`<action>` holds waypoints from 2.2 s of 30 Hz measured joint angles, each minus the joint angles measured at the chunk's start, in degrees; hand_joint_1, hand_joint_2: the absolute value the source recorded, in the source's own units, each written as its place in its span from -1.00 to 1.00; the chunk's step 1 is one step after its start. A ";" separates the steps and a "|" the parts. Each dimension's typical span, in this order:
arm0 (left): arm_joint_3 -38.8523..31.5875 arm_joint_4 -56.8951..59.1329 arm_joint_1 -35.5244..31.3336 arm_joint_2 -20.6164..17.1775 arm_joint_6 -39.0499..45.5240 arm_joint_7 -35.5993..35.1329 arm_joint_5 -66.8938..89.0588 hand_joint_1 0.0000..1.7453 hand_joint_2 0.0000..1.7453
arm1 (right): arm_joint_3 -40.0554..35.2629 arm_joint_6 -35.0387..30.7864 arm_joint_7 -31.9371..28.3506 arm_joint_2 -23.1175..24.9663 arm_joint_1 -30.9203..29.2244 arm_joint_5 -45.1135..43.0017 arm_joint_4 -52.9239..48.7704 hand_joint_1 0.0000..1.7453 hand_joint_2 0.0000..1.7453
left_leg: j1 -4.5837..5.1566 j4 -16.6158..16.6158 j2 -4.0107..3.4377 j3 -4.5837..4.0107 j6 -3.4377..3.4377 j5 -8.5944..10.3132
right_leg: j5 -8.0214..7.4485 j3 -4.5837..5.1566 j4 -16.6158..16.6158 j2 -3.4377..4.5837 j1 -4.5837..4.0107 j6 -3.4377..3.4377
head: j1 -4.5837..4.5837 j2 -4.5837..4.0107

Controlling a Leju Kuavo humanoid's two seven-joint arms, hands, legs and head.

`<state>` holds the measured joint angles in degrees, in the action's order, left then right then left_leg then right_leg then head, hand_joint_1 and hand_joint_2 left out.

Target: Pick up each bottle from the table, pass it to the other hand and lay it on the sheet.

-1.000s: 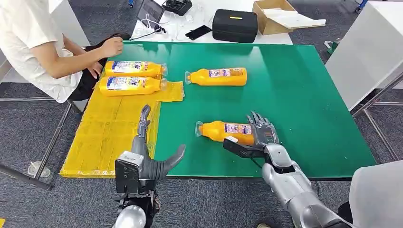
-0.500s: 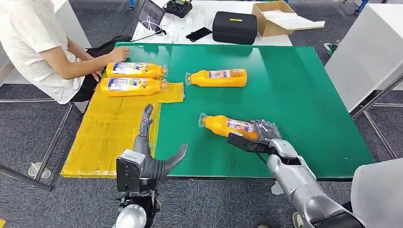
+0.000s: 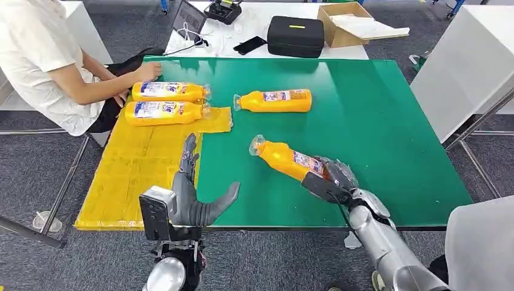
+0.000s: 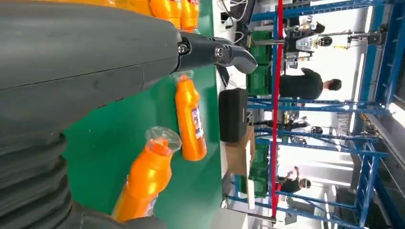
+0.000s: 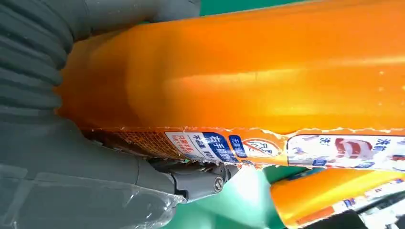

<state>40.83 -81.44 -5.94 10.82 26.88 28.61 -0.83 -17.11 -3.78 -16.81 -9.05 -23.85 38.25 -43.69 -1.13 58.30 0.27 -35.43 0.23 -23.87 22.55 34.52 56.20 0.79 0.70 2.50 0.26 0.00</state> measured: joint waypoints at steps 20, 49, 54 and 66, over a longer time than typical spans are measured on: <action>-0.52 5.66 0.46 -0.15 -9.33 -3.17 -18.12 -1.00 1.00 | -0.03 2.89 -10.38 6.86 10.07 -23.15 -20.90 1.00 1.00 | -0.06 0.00 0.06 -0.93 -0.03 0.14 | 0.02 0.81 0.08 -0.04 -0.05 -0.04 | 0.00 0.00; 0.28 7.08 -2.32 -0.04 -16.35 -3.32 -19.87 -1.00 1.00 | -11.06 4.96 -11.58 9.20 8.91 -21.11 -22.31 1.00 1.00 | -0.04 0.00 0.16 -1.14 -0.02 0.15 | 0.02 0.97 0.08 -0.08 -0.01 -0.04 | -0.02 0.00; -0.70 6.36 -2.47 0.35 -19.15 -3.67 -25.11 -1.00 1.00 | -13.16 4.87 -10.90 9.05 7.91 -19.89 -21.31 1.00 1.00 | -0.04 0.00 0.15 -1.14 -0.02 0.14 | 0.02 1.01 0.09 -0.07 -0.01 -0.04 | 0.00 0.00; -1.49 6.51 -3.80 1.38 -16.64 -1.86 -25.20 1.00 1.00 | -15.52 5.20 -9.92 8.02 6.30 -19.62 -18.36 0.78 1.00 | -0.04 0.00 0.15 -1.16 -0.02 0.15 | 0.02 1.04 0.08 -0.07 -0.01 -0.04 | 0.00 0.00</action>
<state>39.34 -74.93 -9.75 12.19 10.24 26.75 -26.04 -32.63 1.42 -26.73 -1.03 -17.56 18.62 -62.05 -1.17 58.30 0.42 -36.58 0.21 -23.72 22.57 35.56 56.28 0.72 0.69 2.47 0.26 0.00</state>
